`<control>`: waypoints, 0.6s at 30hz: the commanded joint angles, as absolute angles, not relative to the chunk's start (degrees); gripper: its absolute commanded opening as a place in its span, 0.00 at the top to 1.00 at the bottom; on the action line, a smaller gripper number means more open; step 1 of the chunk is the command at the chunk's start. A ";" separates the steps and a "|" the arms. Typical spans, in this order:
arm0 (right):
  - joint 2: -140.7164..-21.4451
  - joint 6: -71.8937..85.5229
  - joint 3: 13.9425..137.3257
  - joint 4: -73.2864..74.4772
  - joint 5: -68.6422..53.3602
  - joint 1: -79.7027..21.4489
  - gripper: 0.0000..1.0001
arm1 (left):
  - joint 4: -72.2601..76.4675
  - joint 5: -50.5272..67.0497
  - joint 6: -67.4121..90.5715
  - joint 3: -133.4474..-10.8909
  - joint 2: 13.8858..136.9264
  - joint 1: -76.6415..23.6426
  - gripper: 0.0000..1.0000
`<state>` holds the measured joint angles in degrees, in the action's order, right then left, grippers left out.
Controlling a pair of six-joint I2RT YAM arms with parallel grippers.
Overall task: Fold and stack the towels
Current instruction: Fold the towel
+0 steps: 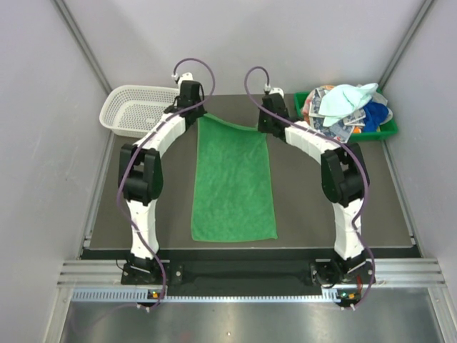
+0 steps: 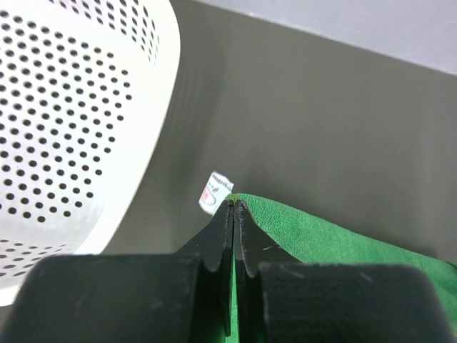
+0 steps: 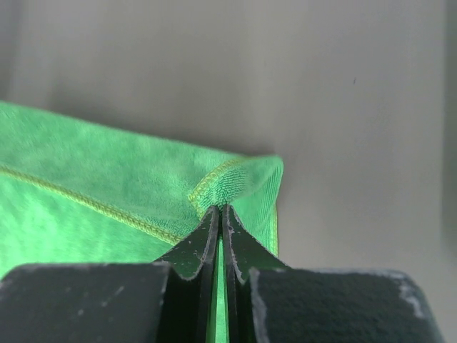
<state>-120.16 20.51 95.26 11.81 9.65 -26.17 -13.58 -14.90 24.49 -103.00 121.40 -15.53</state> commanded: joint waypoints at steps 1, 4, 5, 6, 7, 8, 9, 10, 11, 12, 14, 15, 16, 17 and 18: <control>-114.87 21.88 100.02 10.72 7.56 -24.88 1.00 | -11.86 -16.35 23.38 -104.76 116.11 -15.56 1.00; -114.00 22.41 101.07 10.90 7.21 -24.61 1.00 | -12.22 -17.05 23.20 -105.12 115.23 -15.56 1.00; -113.47 22.50 101.51 10.99 7.03 -24.61 1.00 | -12.22 -17.22 23.12 -105.20 114.62 -15.56 1.00; -113.21 22.67 101.77 11.25 7.03 -24.52 1.00 | -12.65 -17.14 23.12 -105.47 114.44 -15.56 1.00; -112.86 22.76 101.86 11.25 6.94 -24.43 1.00 | -12.83 -17.23 22.94 -105.64 114.09 -15.56 1.00; -112.24 22.94 101.95 11.42 6.86 -24.43 1.00 | -13.18 -17.23 22.85 -105.82 113.73 -15.47 1.00; -111.80 23.29 101.78 11.60 6.77 -24.43 0.99 | -13.62 -17.23 22.94 -105.73 113.38 -15.56 1.00; -111.36 23.38 101.26 11.60 6.68 -24.52 1.00 | -13.80 -17.31 23.03 -105.56 112.68 -15.56 1.00; -110.40 23.64 100.73 11.51 6.68 -24.52 1.00 | -13.89 -17.31 23.11 -105.21 112.15 -15.56 1.00; -109.78 24.16 100.11 11.51 6.77 -24.52 1.00 | -13.89 -17.31 23.20 -104.34 111.63 -15.47 1.00; -108.03 24.69 98.19 11.51 6.85 -24.52 1.00 | -14.67 -17.31 23.82 -102.84 109.87 -15.56 1.00; -107.58 25.13 97.65 11.95 6.94 -24.61 1.00 | -14.85 -17.14 24.34 -102.31 109.25 -15.56 1.00; -106.97 25.40 96.95 12.21 7.20 -24.52 1.00 | -15.64 -17.23 24.87 -101.78 107.77 -15.56 1.00; -105.74 26.01 95.46 12.56 7.64 -24.61 1.00 | -15.82 -16.70 25.31 -100.04 106.88 -15.56 1.00; -105.12 26.45 94.58 13.09 7.91 -24.70 1.00 | -15.91 -16.35 26.18 -98.98 105.92 -15.56 1.00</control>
